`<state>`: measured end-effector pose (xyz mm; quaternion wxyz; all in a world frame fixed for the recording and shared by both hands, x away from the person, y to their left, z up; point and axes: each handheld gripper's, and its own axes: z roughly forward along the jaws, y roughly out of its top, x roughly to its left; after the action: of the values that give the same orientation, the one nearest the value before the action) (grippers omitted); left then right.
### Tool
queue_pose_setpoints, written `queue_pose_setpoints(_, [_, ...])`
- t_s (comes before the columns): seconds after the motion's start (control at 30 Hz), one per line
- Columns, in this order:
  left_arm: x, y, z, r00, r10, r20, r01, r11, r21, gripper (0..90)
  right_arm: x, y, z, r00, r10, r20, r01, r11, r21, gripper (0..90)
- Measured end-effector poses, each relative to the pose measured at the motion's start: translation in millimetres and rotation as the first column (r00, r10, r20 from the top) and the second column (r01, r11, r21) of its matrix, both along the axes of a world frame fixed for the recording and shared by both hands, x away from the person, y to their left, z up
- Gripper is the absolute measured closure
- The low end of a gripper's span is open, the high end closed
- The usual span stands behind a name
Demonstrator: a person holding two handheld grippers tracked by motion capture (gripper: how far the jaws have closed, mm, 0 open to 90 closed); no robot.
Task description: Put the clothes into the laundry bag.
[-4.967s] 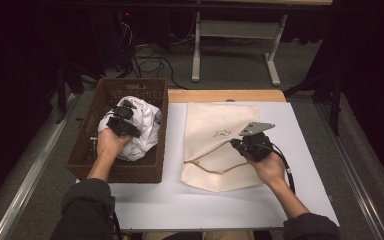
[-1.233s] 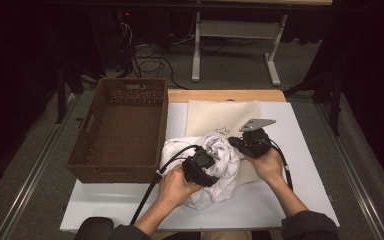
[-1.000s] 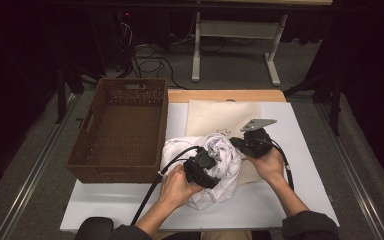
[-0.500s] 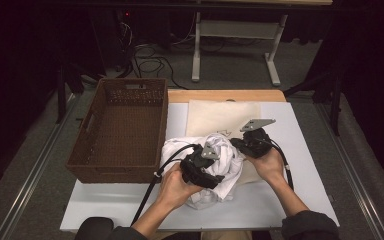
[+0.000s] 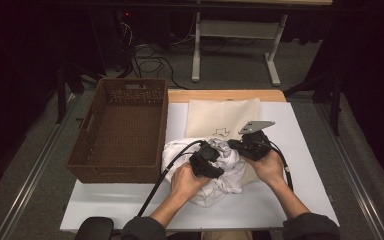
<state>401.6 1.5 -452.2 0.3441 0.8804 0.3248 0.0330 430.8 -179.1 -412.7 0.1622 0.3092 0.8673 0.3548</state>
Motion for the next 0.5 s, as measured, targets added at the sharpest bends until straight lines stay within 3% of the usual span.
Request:
queue_pose_setpoints(0.07, [-4.4,3.1,7.5,0.9999,0.008,0.012,-0.008,1.0000,-0.006,44.7,0.8,0.3,-1.0,1.0000,0.000,0.004,0.000,1.0000,0.002,90.0])
queue_pose_setpoints(0.13, [-9.4,4.9,14.8,0.9987,0.022,0.047,-0.023,0.9996,0.017,33.8,0.2,1.0,-1.1,1.0000,-0.003,0.003,0.003,1.0000,-0.001,90.0])
queue_pose_setpoints(0.17, [-11.8,6.3,18.4,0.9980,0.016,0.061,-0.017,0.9997,0.020,32.1,0.1,0.7,-1.2,1.0000,-0.001,0.006,0.001,1.0000,0.000,90.0])
queue_pose_setpoints(0.3, [-18.8,13.5,31.6,0.9965,-0.007,0.084,0.010,0.9994,-0.034,36.4,0.8,-0.2,-1.7,1.0000,0.000,0.007,0.000,1.0000,0.001,90.0])
queue_pose_setpoints(0.4, [-22.0,17.4,37.4,0.9934,-0.014,0.114,0.023,0.9966,-0.079,46.0,1.6,0.2,-1.5,1.0000,-0.003,0.004,0.003,1.0000,0.002,90.0])
queue_pose_setpoints(0.43, [-21.2,16.8,36.4,0.9932,-0.025,0.114,0.036,0.9950,-0.093,56.0,1.4,0.4,-1.4,1.0000,-0.001,0.005,0.001,1.0000,-0.001,89.9])
queue_pose_setpoints(0.5, [-14.9,14.1,31.3,0.9951,-0.004,0.099,0.011,0.9972,-0.074,75.4,0.7,0.5,-1.1,1.0000,-0.003,0.005,0.003,1.0000,-0.009,90.0])
